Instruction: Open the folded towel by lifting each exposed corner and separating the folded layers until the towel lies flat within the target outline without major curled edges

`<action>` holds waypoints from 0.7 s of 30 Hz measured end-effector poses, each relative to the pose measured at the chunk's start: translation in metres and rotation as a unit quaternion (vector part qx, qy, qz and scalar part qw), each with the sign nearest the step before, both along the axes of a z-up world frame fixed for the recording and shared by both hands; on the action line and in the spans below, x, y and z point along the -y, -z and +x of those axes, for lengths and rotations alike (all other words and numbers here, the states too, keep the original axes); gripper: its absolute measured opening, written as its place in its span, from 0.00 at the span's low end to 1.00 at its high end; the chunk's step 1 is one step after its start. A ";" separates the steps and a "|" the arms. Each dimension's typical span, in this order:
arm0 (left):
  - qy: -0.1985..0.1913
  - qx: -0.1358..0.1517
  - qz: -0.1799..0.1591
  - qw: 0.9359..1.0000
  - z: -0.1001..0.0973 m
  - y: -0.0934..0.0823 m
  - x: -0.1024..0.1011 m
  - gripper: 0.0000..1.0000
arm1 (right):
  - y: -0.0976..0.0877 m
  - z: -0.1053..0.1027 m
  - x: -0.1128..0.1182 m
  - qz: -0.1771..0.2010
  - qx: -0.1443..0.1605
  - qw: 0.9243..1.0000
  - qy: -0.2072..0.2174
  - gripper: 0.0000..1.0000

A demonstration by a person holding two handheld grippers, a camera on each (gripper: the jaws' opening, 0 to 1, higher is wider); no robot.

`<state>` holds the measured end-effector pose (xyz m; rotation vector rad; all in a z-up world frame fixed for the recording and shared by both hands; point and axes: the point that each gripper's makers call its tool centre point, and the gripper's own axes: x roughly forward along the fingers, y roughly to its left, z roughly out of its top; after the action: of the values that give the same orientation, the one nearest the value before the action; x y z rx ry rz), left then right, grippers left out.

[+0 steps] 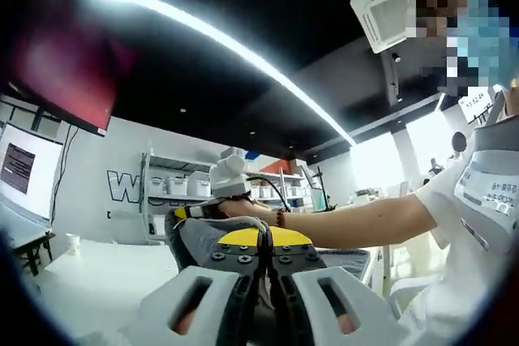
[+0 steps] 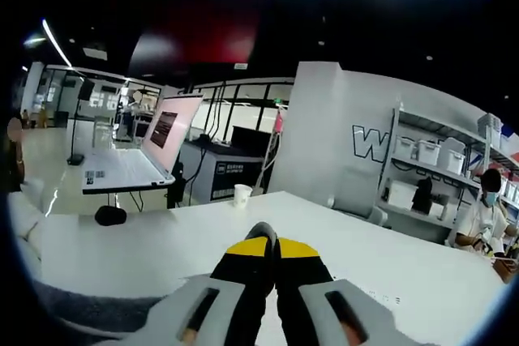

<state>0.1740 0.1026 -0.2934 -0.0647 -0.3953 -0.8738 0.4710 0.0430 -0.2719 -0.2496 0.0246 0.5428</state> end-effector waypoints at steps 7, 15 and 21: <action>-0.004 -0.002 -0.011 1.000 0.001 -0.003 -0.011 0.00 | -0.001 0.000 -0.008 0.004 0.003 1.000 -0.005 0.00; -0.014 0.000 -0.002 1.000 0.000 0.001 -0.016 0.00 | 0.003 0.000 -0.014 0.011 -0.003 1.000 -0.012 0.00; -0.021 0.001 -0.004 1.000 -0.001 0.002 -0.022 0.00 | 0.005 0.000 -0.024 0.013 -0.002 1.000 -0.017 0.00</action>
<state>0.1729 0.1243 -0.2951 -0.0635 -0.4001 -0.8314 0.4706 0.0668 -0.2766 -0.2244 0.0175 0.5776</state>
